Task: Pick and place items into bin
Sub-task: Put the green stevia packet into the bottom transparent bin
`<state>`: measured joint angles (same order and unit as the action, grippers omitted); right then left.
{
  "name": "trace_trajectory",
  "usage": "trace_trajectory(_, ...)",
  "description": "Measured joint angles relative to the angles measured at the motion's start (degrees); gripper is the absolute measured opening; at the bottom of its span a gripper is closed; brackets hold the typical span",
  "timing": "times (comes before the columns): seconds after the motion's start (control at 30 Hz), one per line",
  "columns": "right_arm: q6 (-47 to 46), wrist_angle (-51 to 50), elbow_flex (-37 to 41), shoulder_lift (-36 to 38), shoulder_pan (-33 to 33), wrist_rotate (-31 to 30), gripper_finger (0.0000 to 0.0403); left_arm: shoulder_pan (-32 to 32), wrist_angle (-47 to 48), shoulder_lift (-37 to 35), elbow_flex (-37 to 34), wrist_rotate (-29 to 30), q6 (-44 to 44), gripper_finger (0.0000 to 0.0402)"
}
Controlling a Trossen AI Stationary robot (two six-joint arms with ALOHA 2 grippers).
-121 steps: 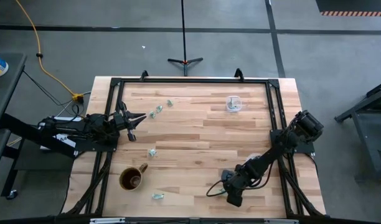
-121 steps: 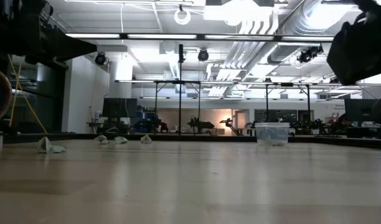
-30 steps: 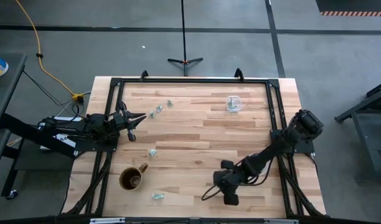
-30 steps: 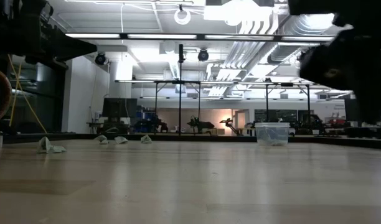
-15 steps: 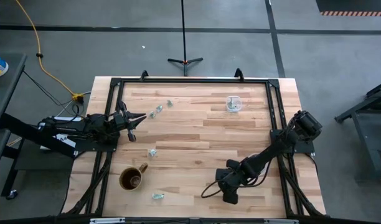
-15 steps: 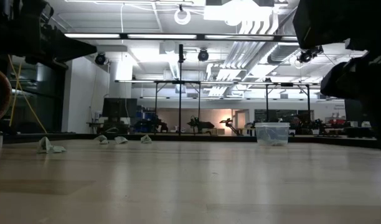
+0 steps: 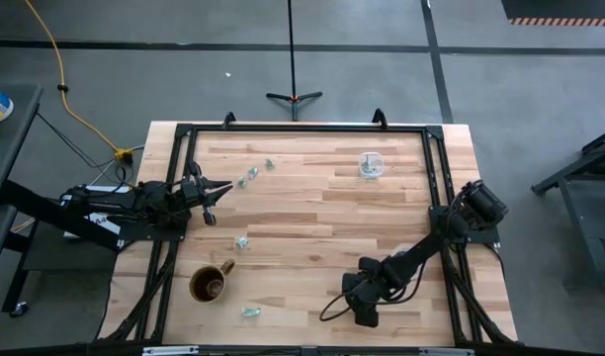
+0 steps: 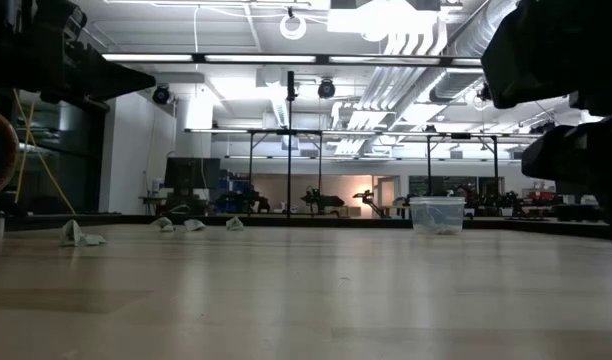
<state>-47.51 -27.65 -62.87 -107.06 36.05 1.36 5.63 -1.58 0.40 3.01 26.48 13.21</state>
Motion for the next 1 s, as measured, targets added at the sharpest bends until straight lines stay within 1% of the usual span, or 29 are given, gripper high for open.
trace_trajectory(0.13, 0.99, -0.25, -0.15, -0.09, -0.04, 1.11, 0.0141, 0.00, -0.02, -0.01, 0.00, 0.02, 0.00, 0.0085)
trace_trajectory(0.23, 1.54, -0.53, -0.15, -0.11, -0.11, 2.46, 0.0089, 0.00, -0.03, -0.01, 0.00, 0.02, 0.00, 0.0085)
trace_trajectory(0.33, 1.49, -0.32, -0.11, -0.09, -0.16, 4.22, 0.0026, -0.01, -0.03, -0.01, -0.02, 0.02, 0.00, 0.0085)
trace_trajectory(0.37, 1.46, -0.34, -0.08, 0.04, -0.27, 4.75, 0.0015, 0.00, -0.03, 0.00, 0.00, 0.03, 0.00, 0.0085)
trace_trajectory(0.4, 1.46, -0.34, -0.04, 0.22, -0.37, 5.09, 0.0011, 0.00, -0.01, -0.01, 0.00, 0.04, 0.00, 0.0085)
trace_trajectory(0.5, 1.99, -0.93, 0.02, 1.49, -0.43, 4.48, 0.0023, -0.01, -0.03, -0.01, 0.00, 0.04, 0.00, 0.0085)
trace_trajectory(0.6, 4.31, -4.84, 0.02, 4.19, -1.04, 4.18, 0.0011, 0.01, -0.03, -0.01, 0.00, 0.04, 0.00, 0.0085)
trace_trajectory(0.67, 5.27, -10.06, 0.02, 6.51, -1.22, 1.70, 0.0007, -0.01, -0.01, 0.00, 0.00, 0.06, 0.00, 0.0085)
trace_trajectory(0.73, 4.34, -15.08, 0.02, 9.16, -1.26, -1.25, 0.0012, -0.01, 0.02, -0.01, 0.00, 0.07, 0.00, 0.0085)
trace_trajectory(0.9, 3.09, -23.08, 0.02, 17.12, -1.11, -6.96, 0.0005, -0.01, 0.04, 0.01, 0.00, 0.07, 0.00, 0.0085)
trace_trajectory(1.0, 1.61, -28.50, 0.02, 21.77, 0.42, -10.24, 0.0009, -0.01, 0.02, -0.01, 0.00, 0.09, 0.00, 0.0085)
